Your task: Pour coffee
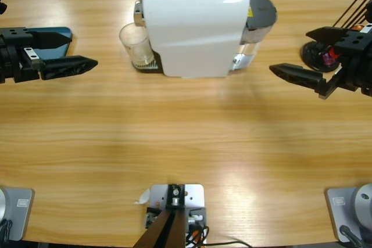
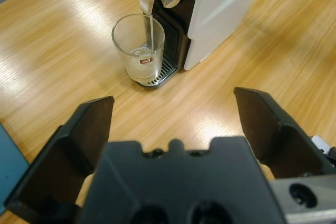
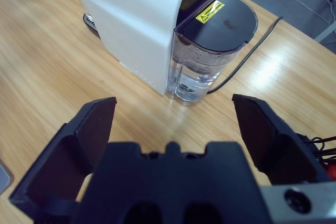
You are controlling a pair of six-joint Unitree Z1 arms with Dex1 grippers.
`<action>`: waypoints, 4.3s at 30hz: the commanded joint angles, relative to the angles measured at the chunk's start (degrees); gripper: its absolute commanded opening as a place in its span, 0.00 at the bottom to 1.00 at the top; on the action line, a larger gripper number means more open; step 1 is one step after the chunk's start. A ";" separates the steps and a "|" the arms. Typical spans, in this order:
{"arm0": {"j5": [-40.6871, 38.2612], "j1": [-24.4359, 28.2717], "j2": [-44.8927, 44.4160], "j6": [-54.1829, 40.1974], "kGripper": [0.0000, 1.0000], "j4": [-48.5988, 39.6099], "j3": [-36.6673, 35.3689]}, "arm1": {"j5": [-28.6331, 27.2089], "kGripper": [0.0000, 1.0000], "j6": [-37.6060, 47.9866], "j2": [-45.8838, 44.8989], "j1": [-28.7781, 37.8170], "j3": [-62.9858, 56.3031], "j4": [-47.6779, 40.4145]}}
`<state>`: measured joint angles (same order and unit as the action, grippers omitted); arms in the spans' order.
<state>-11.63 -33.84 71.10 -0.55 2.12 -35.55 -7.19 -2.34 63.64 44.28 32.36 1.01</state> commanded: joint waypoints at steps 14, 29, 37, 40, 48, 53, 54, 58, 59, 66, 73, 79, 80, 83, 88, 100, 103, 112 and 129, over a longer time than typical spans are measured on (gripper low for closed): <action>1.05 0.53 0.88 -1.02 1.00 1.39 2.75 | -1.77 0.97 0.58 0.63 0.46 -2.22 -0.22; 1.88 0.44 0.88 -0.95 1.00 1.39 2.99 | -1.77 0.97 0.67 0.82 0.46 -2.22 -0.22; 1.88 -0.18 1.14 -0.95 1.00 1.39 3.05 | -1.58 0.97 0.67 1.05 0.46 -2.22 -0.30; 1.88 -0.18 1.14 -0.60 1.00 1.39 3.19 | -1.51 0.96 0.78 1.17 0.46 -2.39 -0.65; 1.88 -0.18 1.23 -0.68 1.00 1.39 3.29 | -1.42 0.95 0.81 1.31 0.46 -2.46 -0.92; 1.88 -0.35 1.39 -0.75 1.00 1.39 3.31 | -1.63 0.95 0.76 1.70 0.46 -2.39 -1.08; 1.88 -0.35 1.39 -0.77 1.00 1.39 3.38 | -1.68 0.96 0.76 1.93 0.46 -2.39 -1.22; 1.88 -0.35 1.39 -0.77 1.00 1.39 3.40 | -1.77 1.00 0.85 2.19 0.46 -2.39 -1.53; 1.88 -0.35 1.37 -0.77 1.00 1.39 3.52 | -1.77 1.00 0.81 2.17 0.46 -2.41 -1.53; 1.88 -0.35 1.46 -1.04 1.00 1.57 3.56 | -1.88 1.00 1.94 2.42 0.46 -3.11 -1.87; 1.89 -1.58 0.60 -3.53 1.00 1.66 4.37 | -2.03 1.00 3.78 2.51 0.46 -3.75 -1.41; 3.44 -0.44 1.76 -3.30 1.00 1.48 4.51 | -1.98 1.00 3.84 2.61 0.46 -3.80 -1.45; 3.46 0.09 1.81 -3.23 1.00 1.48 4.37 | -1.95 1.00 3.84 2.63 0.46 -3.80 -1.45; 3.37 0.53 2.02 -3.23 1.00 1.48 4.15 | -1.95 1.00 3.70 2.63 0.46 -3.80 -1.53; 2.91 1.44 3.97 -3.39 1.00 1.46 3.54 | -1.70 1.00 0.37 1.70 0.46 -3.13 -1.08; -10.92 9.35 15.05 -17.30 1.00 -1.00 -5.41 | -0.98 1.00 0.32 3.05 0.46 -2.48 -0.62; -14.45 10.90 17.69 -22.82 1.00 -3.65 -8.24 | -0.98 1.00 0.32 3.65 0.46 -2.34 -0.48; -14.91 14.85 24.98 -31.53 1.00 -5.52 -13.46 | -0.98 1.00 0.34 5.92 0.46 -1.64 0.22; -22.59 14.94 33.80 -32.03 1.00 -5.46 -19.58 | 0.08 1.00 0.67 8.52 0.46 0.12 2.60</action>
<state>-33.02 -19.34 99.66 -31.58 -2.59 -54.21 -8.18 -1.46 69.08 44.28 31.40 2.04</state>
